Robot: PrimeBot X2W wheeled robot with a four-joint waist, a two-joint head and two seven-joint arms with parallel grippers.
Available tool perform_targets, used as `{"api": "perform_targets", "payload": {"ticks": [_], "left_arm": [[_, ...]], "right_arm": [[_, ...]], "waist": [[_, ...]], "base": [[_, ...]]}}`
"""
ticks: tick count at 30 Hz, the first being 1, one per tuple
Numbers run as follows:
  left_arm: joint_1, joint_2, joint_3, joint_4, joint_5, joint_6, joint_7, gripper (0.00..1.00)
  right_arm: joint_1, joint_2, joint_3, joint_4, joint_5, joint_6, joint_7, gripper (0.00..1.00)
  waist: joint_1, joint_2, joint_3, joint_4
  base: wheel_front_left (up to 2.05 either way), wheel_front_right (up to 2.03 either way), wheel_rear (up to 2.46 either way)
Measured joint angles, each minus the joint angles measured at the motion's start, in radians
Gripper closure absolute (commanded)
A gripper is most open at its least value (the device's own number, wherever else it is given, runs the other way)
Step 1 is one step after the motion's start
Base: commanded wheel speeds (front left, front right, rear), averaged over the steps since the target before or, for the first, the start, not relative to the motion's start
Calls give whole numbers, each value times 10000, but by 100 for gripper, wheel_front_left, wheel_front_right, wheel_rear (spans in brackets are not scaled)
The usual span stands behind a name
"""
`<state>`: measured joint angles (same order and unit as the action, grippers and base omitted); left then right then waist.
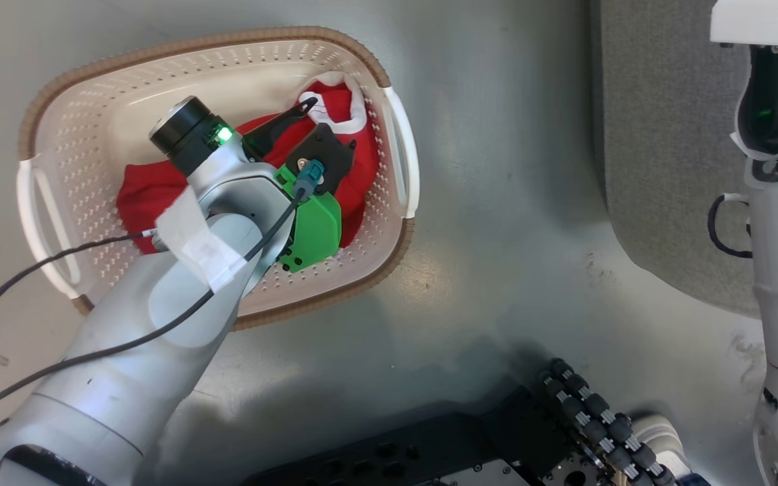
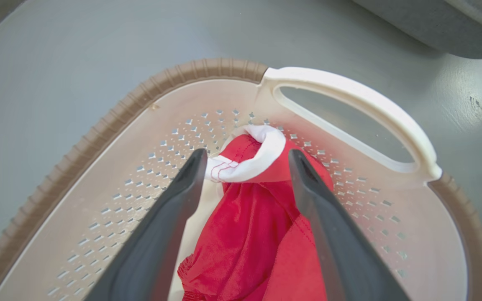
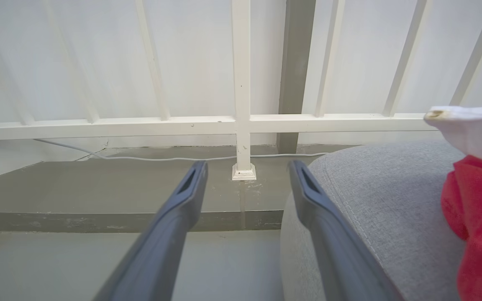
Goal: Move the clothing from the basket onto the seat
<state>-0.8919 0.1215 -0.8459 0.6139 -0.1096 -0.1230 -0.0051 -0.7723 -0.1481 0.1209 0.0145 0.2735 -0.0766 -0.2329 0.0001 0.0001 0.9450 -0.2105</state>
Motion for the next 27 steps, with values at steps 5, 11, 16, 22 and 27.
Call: {"api": "perform_targets", "payload": {"ticks": [5,11,16,22,27], "left_arm": [[-167,-4,-291,326,27,-6,-2,0],[-340,-2,-788,909,27,-12,6,0],[-574,17,-1162,1317,17,-12,23,0],[-936,-8,-1563,1827,-153,-12,38,100],[-934,-56,-1755,2119,-579,-12,-46,100]], "right_arm": [[-18,130,98,151,0,58,-58,0],[-160,242,238,291,0,100,-86,0],[-211,305,345,372,0,150,-102,0],[-226,311,362,516,-4,150,-174,0],[-230,349,362,637,-15,159,-188,0]], "waist": [[0,0,61,-139],[0,0,122,-357],[0,0,167,-532],[0,0,217,-641],[0,0,200,-649]], "base": [[0,0,0],[0,0,0],[0,0,0],[0,0,0],[0,0,0]]}}
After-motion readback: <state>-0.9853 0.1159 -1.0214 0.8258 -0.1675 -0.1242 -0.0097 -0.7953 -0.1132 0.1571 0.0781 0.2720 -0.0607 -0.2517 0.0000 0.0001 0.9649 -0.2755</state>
